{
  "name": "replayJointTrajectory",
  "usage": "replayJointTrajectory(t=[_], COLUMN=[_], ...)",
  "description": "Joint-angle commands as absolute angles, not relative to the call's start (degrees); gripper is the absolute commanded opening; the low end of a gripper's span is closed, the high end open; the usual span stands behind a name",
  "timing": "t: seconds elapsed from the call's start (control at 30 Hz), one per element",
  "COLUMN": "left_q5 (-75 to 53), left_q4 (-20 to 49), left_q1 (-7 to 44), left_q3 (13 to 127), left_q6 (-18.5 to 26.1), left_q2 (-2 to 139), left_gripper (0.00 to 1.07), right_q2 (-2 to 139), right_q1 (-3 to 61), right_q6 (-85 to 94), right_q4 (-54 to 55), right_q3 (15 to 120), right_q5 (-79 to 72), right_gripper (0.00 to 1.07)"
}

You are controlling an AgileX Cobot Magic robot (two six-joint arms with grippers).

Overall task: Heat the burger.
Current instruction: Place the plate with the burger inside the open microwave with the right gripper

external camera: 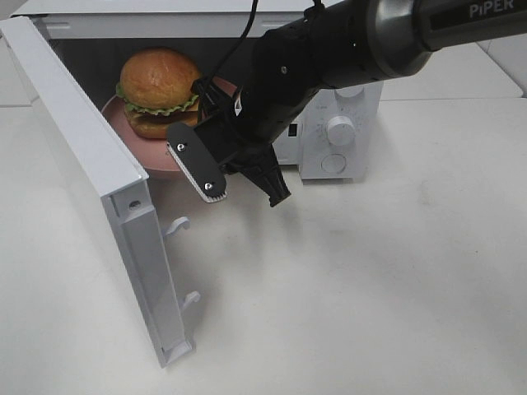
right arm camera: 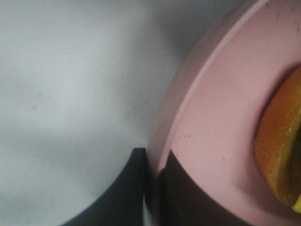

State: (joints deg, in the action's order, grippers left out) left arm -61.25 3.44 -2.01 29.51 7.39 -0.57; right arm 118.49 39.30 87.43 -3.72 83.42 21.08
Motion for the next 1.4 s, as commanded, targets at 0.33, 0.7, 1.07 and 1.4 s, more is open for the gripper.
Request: replayJointTrajectory(t=[0.33, 0.7, 1.07, 1.4], left_q5=[-61.36, -61.36, -61.36, -61.36], left_q4=[3.67, 3.67, 3.61, 3.61], left_q1=[-2.01, -2.01, -2.01, -2.01], left_q3=[29.56, 29.56, 29.56, 29.56], left_q6=[7.22, 7.22, 7.22, 7.22], left_q2=[-1.72, -1.72, -1.72, -1.72], left_gripper=[1.00, 1.00, 1.00, 1.00], right_q2=[124.33, 129.03, 132.64, 134.82], right_q1=[39.36, 38.50, 35.98, 35.41], right_q6=[83.42, 76.09, 73.40, 72.36], right_q4=[-4.87, -8.37, -9.40, -9.85], right_q3=[93.97, 101.07, 106.57, 108.92], right_q5=[20.57, 21.20, 22.40, 21.43], right_gripper=[0.00, 0.00, 0.00, 0.00])
